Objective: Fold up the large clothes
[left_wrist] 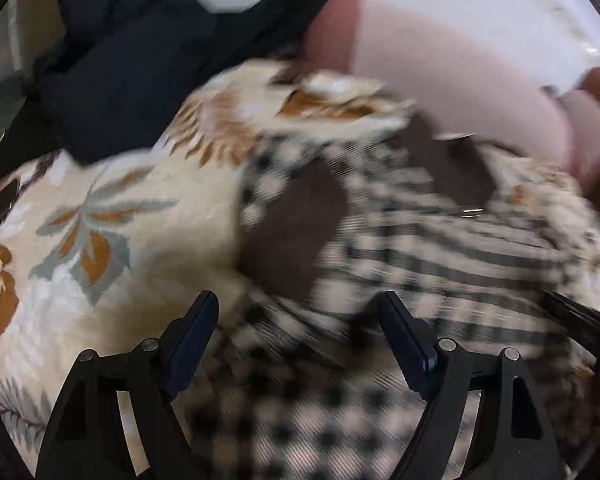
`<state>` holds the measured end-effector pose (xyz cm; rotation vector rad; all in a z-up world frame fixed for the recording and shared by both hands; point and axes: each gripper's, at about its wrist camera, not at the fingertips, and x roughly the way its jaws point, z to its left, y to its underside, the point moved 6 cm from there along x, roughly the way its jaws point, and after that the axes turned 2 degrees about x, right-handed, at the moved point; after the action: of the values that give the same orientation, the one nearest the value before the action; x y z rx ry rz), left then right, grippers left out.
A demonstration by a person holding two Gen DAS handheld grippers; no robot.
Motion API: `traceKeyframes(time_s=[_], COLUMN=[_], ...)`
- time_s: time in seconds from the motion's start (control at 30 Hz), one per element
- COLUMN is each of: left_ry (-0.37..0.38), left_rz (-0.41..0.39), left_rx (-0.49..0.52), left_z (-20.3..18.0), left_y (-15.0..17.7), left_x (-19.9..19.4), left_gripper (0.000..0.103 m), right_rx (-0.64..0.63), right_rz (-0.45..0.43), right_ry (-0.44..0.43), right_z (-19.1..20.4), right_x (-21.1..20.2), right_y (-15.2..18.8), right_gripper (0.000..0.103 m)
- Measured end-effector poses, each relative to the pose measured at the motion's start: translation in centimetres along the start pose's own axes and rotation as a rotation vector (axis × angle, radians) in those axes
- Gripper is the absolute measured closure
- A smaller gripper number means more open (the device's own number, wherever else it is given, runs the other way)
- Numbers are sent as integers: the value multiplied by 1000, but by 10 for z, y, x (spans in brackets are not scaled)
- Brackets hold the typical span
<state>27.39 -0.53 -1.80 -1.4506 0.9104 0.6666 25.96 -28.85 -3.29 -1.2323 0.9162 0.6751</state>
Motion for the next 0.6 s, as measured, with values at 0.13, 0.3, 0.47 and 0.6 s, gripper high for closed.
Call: traceKeyframes(time_s=[0.13, 0.3, 0.47, 0.6], left_ry=[14, 2, 75, 24], left_rz=[33, 21, -44, -56], left_rx=[-23, 29, 4, -1], left_z=[11, 7, 32, 71], left_y=[5, 7, 25, 56], left_x=[26, 2, -68, -105], left_gripper=[19, 21, 21, 21], right_rx=[-5, -12, 75, 141], right_rz=[-11, -8, -73, -87], right_ry=[13, 7, -110, -140], right_z=[0, 2, -20, -61], right_x=[18, 4, -64, -108], right_y=[0, -2, 21, 65], right_gripper=[70, 67, 55, 47])
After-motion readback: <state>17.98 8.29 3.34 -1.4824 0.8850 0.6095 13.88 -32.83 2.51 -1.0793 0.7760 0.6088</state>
